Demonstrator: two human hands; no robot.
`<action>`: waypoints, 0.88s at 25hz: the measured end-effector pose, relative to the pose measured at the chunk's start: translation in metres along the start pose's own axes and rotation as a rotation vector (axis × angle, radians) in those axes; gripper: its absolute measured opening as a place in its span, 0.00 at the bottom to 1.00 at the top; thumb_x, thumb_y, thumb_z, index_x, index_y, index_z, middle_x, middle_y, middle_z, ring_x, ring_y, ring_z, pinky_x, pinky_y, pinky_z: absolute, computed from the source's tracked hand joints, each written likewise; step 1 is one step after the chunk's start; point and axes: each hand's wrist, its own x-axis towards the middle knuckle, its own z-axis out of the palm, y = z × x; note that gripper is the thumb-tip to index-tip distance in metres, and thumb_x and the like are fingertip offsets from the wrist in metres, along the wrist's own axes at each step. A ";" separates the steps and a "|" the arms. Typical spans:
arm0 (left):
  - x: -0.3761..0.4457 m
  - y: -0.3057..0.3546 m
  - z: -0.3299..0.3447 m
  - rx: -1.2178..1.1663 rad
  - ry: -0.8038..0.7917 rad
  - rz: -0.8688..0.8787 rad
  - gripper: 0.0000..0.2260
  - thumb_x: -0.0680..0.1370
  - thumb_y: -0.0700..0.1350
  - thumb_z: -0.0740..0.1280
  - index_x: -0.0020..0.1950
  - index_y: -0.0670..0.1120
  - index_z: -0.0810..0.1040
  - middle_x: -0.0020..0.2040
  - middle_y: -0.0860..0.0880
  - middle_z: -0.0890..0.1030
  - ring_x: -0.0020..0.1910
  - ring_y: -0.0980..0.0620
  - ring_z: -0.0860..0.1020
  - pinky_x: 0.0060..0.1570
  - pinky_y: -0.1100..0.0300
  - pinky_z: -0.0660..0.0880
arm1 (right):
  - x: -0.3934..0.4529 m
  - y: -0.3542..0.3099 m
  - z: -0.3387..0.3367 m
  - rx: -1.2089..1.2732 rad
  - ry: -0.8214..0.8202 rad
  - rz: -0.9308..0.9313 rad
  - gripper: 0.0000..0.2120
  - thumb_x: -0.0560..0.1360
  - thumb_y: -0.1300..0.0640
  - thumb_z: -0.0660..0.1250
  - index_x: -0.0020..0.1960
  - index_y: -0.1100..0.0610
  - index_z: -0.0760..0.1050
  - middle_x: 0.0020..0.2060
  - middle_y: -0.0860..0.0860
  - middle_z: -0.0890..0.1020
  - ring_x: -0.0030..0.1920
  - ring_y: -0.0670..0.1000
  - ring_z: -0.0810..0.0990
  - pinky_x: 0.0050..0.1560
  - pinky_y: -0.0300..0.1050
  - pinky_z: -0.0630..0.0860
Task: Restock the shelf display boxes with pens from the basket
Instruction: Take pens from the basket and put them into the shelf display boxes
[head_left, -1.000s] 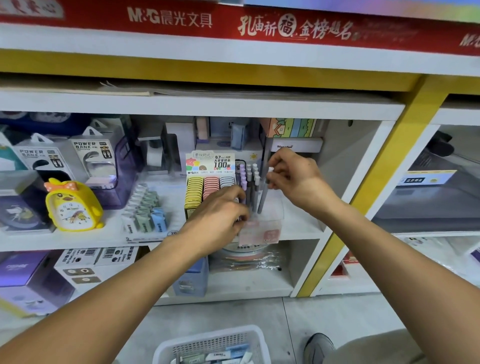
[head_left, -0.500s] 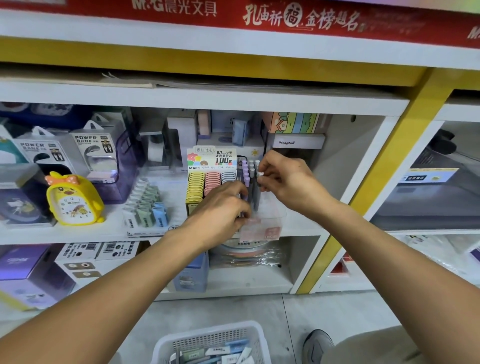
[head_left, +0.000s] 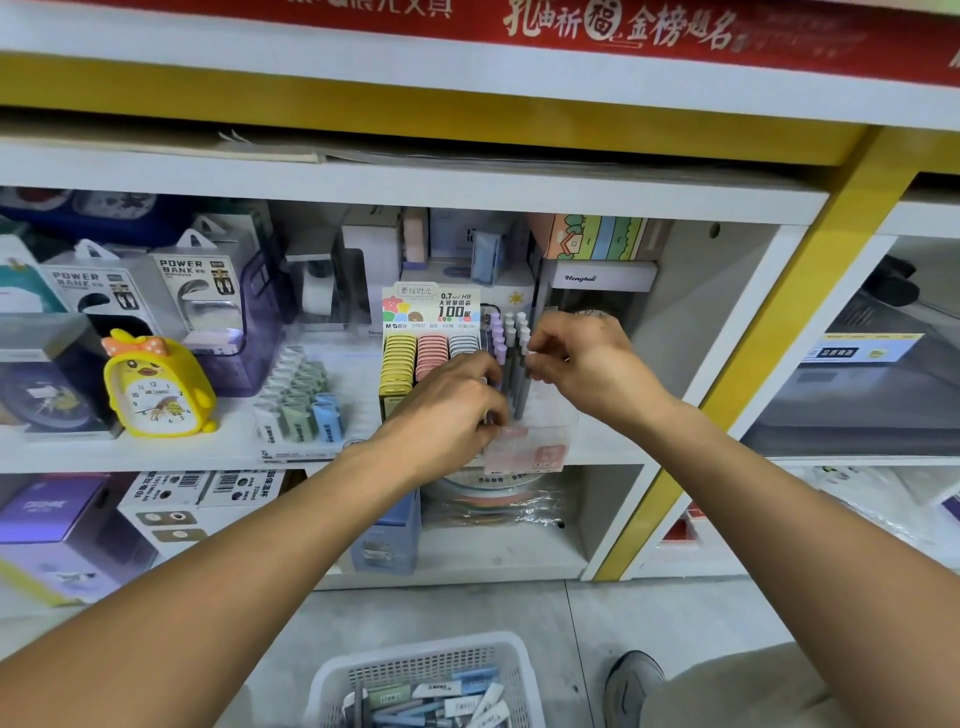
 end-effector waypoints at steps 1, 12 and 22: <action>-0.001 0.000 -0.002 0.001 -0.013 0.003 0.06 0.75 0.49 0.72 0.48 0.49 0.85 0.59 0.49 0.74 0.60 0.48 0.72 0.56 0.55 0.71 | 0.000 -0.001 0.001 -0.060 -0.003 0.004 0.03 0.78 0.58 0.69 0.48 0.52 0.81 0.42 0.51 0.84 0.46 0.54 0.82 0.49 0.56 0.80; -0.105 -0.002 -0.011 0.090 -0.369 -0.125 0.13 0.72 0.37 0.64 0.53 0.48 0.81 0.50 0.48 0.83 0.49 0.47 0.79 0.46 0.57 0.75 | -0.077 -0.067 0.048 -0.014 -0.178 -0.115 0.12 0.70 0.66 0.64 0.40 0.51 0.82 0.30 0.38 0.78 0.34 0.40 0.77 0.37 0.25 0.67; -0.211 -0.033 0.163 0.111 -1.017 -0.378 0.07 0.75 0.43 0.70 0.48 0.42 0.74 0.45 0.42 0.78 0.43 0.43 0.77 0.41 0.56 0.73 | -0.211 0.026 0.276 -0.312 -1.077 0.175 0.19 0.78 0.62 0.64 0.68 0.57 0.75 0.66 0.56 0.77 0.64 0.56 0.76 0.61 0.45 0.75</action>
